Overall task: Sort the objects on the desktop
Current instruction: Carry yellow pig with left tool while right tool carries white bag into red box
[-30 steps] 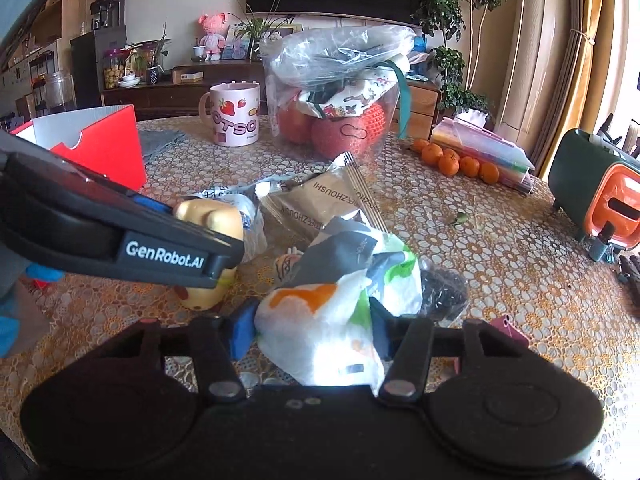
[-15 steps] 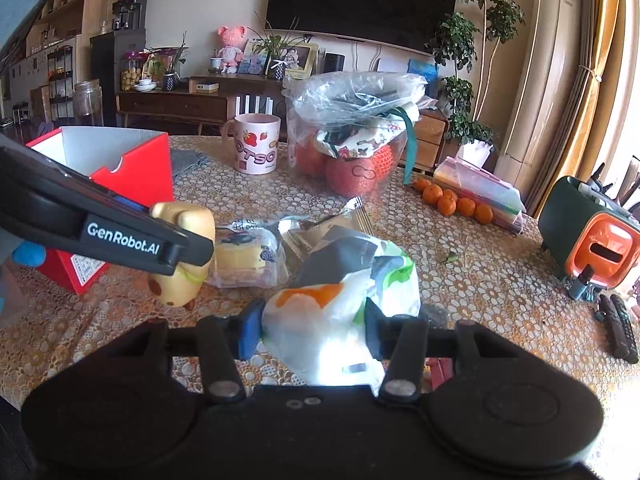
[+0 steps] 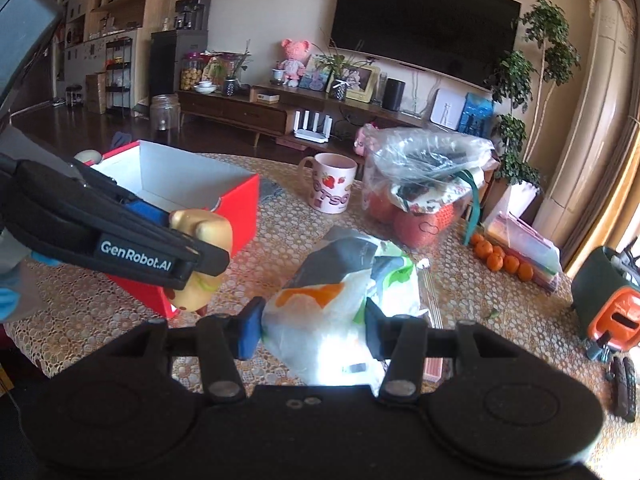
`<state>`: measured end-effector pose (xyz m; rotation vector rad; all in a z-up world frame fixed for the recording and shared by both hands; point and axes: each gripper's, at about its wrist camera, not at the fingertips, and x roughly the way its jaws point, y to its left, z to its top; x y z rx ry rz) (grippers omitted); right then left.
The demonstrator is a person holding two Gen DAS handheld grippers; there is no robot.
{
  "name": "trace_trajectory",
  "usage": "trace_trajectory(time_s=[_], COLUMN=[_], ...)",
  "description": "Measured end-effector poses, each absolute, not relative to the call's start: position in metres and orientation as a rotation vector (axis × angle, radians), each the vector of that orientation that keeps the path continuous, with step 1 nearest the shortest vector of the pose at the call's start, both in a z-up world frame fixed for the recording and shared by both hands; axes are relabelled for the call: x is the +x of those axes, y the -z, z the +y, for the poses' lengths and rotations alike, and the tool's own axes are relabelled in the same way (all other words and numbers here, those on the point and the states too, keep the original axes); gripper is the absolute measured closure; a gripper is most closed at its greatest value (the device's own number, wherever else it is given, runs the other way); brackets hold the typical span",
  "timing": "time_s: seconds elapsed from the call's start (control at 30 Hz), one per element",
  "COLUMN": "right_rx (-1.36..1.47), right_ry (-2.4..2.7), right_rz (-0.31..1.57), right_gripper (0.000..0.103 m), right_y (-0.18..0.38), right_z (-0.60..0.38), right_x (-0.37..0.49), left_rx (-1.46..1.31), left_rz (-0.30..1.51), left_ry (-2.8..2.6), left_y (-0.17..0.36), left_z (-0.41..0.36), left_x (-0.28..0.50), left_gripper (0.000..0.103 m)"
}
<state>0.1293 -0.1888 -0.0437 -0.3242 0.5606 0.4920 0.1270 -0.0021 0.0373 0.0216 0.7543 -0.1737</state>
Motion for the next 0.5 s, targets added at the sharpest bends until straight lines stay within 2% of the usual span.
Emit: trace_trajectory(time_s=[0.5], right_rx=[-0.431], right_ry=[-0.624], right_rz=[0.474], right_gripper=[0.054], right_y=[0.006], right_z=[-0.101], right_x=[0.135], left_rx=[0.02], left_rz=[0.707], left_ry=[0.058], left_y=[-0.069], left_z=[0.073], left_x=[0.12], left_gripper=[0.06])
